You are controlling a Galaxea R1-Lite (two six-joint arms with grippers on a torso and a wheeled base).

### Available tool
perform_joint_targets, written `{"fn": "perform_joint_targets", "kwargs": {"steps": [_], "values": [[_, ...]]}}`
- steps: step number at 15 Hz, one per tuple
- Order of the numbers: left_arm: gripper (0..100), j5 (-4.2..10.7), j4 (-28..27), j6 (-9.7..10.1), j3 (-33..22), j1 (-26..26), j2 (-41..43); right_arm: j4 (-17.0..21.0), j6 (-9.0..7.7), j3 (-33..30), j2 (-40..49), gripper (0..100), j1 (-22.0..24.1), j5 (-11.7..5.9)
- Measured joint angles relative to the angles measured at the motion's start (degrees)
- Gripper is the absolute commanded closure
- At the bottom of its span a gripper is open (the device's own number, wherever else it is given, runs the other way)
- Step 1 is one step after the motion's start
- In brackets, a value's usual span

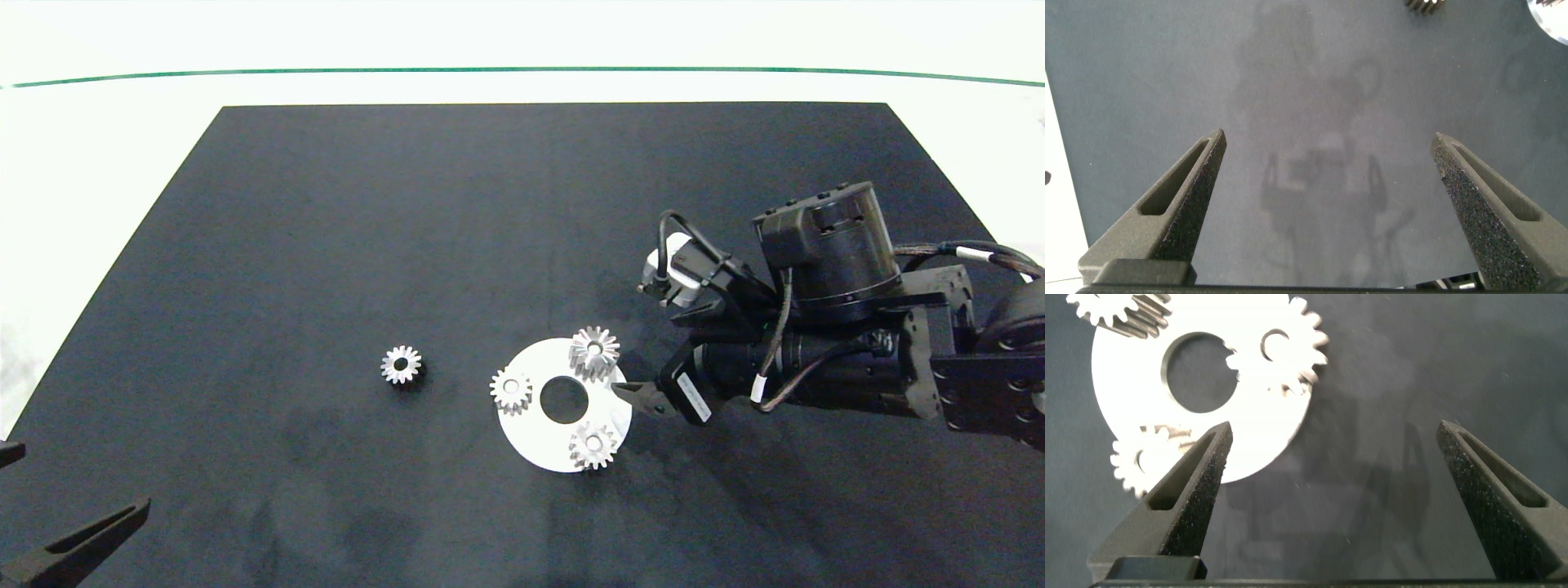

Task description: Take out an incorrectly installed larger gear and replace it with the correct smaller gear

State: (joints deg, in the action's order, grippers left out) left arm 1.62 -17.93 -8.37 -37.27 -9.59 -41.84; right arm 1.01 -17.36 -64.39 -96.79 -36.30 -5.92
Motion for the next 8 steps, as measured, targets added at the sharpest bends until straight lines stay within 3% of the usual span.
{"fn": "perform_joint_targets", "kwargs": {"steps": [8], "values": [[0,0.02,0.02,0.0,0.0,-0.22,0.5,-4.28,0.13,-3.79,-6.55,0,-2.5,-1.6]]}}
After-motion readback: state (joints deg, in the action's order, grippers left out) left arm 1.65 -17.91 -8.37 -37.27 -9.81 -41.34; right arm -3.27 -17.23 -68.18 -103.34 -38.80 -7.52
